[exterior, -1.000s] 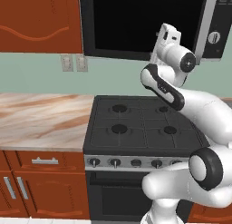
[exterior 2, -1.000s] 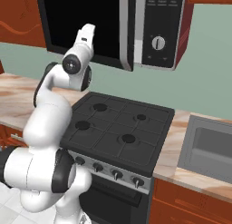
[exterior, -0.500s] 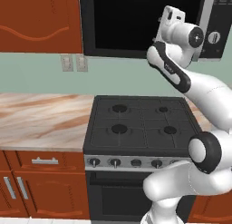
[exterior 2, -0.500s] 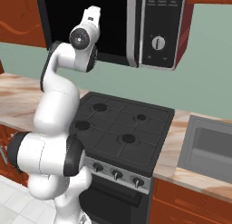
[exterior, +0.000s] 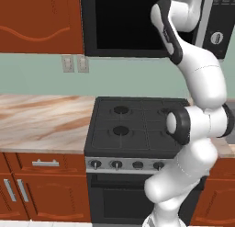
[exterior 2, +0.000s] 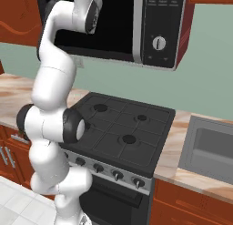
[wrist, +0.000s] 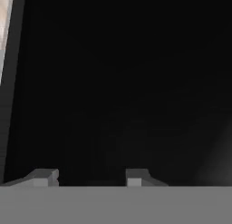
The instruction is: Place the bowl containing the onion and bell pepper in the microwave. Close the microwave door and press the start button to microwave the meal.
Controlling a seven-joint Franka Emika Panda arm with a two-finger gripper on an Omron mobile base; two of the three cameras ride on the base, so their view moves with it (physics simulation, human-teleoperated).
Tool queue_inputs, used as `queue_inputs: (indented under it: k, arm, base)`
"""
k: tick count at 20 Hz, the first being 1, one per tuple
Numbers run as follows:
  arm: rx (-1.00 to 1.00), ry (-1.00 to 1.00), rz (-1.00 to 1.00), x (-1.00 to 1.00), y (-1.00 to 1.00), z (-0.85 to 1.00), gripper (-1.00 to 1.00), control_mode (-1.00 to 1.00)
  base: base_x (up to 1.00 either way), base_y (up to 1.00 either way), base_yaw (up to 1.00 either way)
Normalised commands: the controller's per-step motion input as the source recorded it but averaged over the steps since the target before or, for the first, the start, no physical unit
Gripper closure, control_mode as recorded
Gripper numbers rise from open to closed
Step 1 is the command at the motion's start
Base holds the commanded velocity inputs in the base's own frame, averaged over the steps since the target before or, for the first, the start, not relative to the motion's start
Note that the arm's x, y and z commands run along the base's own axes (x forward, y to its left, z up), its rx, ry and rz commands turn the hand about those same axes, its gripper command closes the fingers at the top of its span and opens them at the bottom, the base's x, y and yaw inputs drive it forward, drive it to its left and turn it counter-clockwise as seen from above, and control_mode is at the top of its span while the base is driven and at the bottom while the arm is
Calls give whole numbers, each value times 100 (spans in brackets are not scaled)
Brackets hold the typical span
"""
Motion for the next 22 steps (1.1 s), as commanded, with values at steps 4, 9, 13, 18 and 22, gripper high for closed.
queue_inputs:
  k: [4, 9, 13, 18, 22]
  arm:
    - [-13, 19, -2, 65, -4, -20, -100, -100]
    - [-7, -4, -2, 27, -22, -94, -100, -100]
    - [0, -34, -3, -42, -47, -100, -100, -100]
    - [0, -45, -2, -61, -40, -100, -100, -100]
    - [0, -53, 0, -61, -28, -100, -100, -100]
  base:
    - [0, 0, 0]
    - [0, 0, 0]
    - [0, 0, 0]
    - [0, 0, 0]
    - [0, 0, 0]
